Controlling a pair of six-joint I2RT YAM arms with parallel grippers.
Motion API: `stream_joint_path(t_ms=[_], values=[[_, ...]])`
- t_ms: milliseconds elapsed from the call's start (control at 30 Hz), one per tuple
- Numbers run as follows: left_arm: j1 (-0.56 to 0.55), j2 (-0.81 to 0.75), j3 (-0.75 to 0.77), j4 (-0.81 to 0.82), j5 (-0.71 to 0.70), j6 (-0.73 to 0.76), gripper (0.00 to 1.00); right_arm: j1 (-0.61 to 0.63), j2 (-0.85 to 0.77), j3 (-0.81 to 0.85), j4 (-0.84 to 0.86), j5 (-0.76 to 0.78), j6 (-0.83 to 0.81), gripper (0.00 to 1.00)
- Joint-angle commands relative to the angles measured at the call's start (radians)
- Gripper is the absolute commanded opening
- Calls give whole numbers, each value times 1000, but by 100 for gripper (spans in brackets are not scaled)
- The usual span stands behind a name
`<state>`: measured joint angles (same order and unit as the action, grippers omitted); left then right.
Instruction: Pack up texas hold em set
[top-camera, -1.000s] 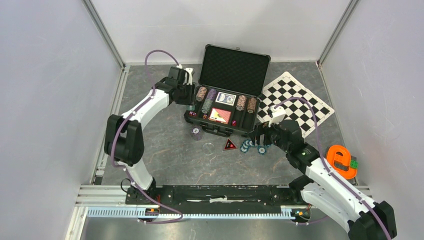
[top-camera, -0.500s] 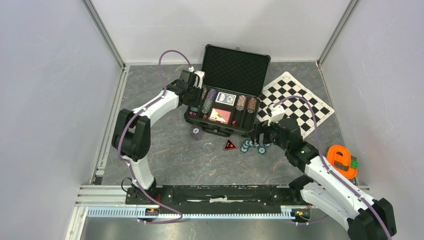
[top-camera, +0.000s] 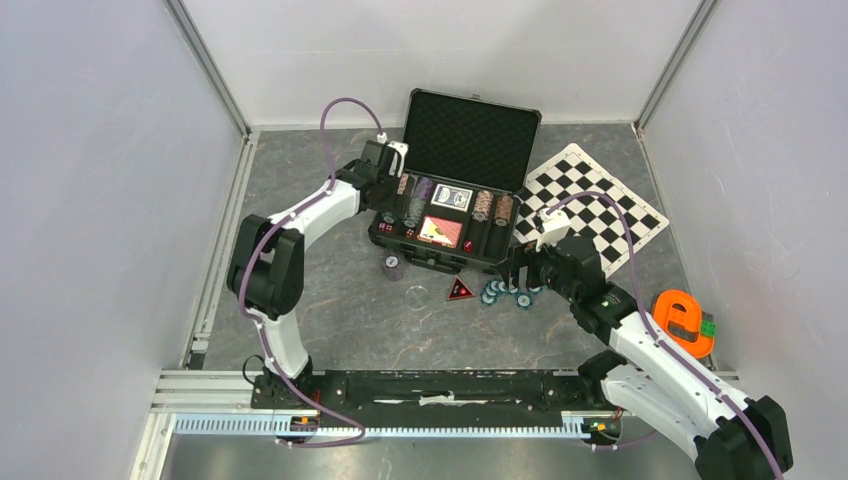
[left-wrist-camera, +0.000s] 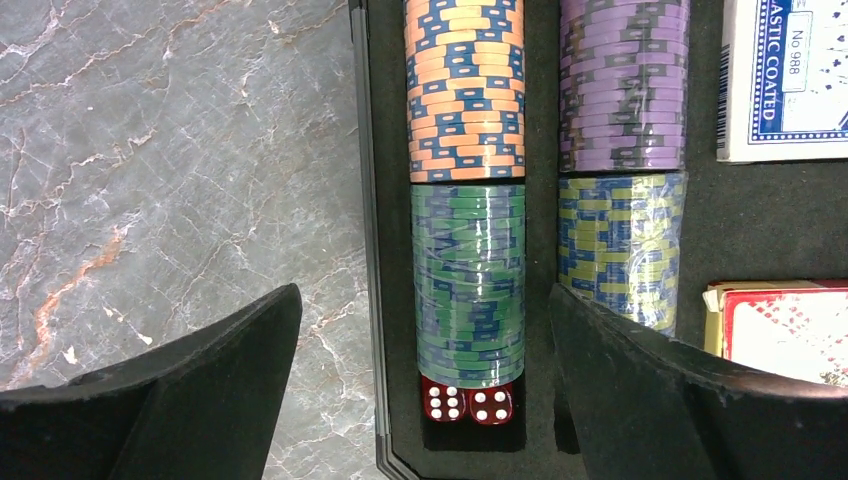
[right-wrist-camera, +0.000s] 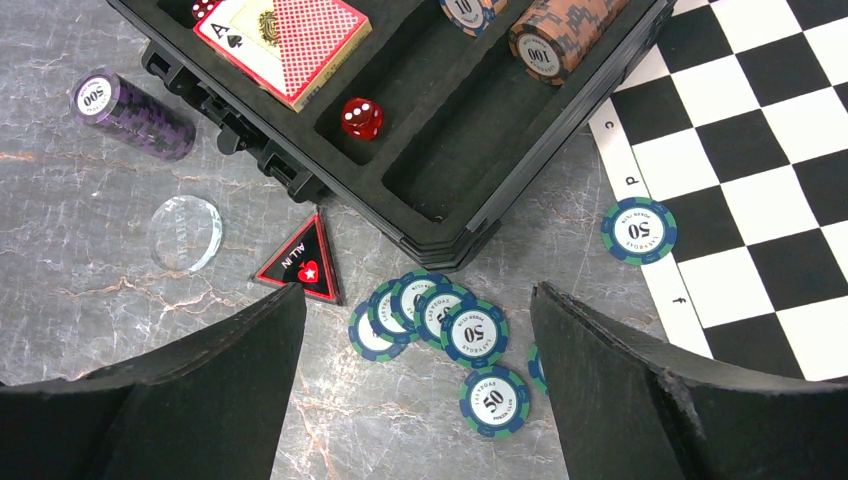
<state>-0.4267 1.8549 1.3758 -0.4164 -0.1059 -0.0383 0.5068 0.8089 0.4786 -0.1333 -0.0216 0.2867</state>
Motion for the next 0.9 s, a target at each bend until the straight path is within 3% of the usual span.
stream_joint_path(t_ms=[0,300,433,533,633,767,867], values=[[-14,-56,24,33,10,-13,99,-1,-7,46,26,15,4,89],[-14,-307,-175,227,2,-74,98,1,-12,50,19,27,-9,89],[-16,-442,-308,321,40,-199,100,1,-14,63,-5,80,-49,89],[-22,-575,-447,381,12,-275,100,0,-13,71,-12,26,-110,89],[-23,-703,-542,357,-67,-320,100,12,2,89,-21,-40,-131,98],[-21,-860,-603,168,-260,-488,100,156,93,147,-67,78,-155,98],[-21,-976,-705,230,-135,-458,100,266,183,180,-52,129,-121,98]])
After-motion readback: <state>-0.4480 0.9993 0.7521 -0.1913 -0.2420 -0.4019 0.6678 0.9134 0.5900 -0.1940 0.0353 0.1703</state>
